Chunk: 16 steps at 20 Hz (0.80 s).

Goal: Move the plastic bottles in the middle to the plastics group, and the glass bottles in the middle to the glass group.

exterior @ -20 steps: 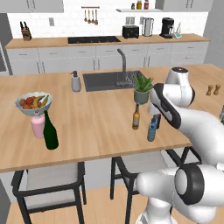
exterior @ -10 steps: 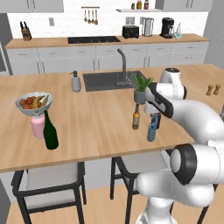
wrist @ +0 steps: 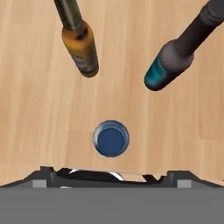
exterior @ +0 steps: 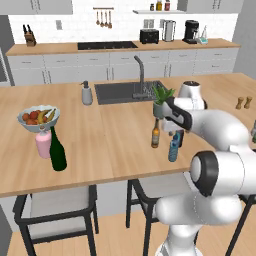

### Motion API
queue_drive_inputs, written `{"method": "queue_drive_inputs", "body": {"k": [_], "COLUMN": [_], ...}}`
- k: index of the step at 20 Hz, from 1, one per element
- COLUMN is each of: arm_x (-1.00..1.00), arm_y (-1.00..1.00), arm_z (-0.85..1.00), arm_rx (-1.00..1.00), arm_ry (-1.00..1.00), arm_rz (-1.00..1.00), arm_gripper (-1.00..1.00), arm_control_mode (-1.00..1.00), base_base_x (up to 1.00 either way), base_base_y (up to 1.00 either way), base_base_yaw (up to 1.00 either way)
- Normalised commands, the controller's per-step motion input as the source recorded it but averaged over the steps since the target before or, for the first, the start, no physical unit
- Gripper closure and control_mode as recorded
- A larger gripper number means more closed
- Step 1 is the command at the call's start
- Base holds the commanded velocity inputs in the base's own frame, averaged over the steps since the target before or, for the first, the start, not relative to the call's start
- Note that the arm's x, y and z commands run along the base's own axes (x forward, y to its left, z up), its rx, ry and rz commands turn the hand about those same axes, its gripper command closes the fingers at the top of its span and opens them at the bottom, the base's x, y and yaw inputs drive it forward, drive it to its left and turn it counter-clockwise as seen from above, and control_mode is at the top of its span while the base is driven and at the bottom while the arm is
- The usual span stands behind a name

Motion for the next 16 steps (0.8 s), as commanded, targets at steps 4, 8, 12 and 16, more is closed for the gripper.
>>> {"method": "queue_drive_inputs", "body": {"k": [4, 8, 12, 16], "arm_x": [0.19, 0.00, 0.00, 0.06], "arm_y": [0.00, 0.00, 0.00, 0.00], "arm_z": [-0.27, -0.20, -0.17, -0.21], "arm_rx": [0.00, 0.00, 0.00, 0.00], "arm_ry": [0.03, 0.02, 0.00, 0.02], "arm_rz": [0.00, 0.00, 0.00, 0.00], "arm_gripper": [-1.00, -1.00, -1.00, -1.00], "arm_control_mode": [-1.00, -1.00, -1.00, -1.00], "base_base_x": [0.00, 0.00, 0.00, 0.00], "base_base_y": [0.00, 0.00, 0.00, 0.00], "base_base_yaw": [0.00, 0.00, 0.00, 0.00]}}
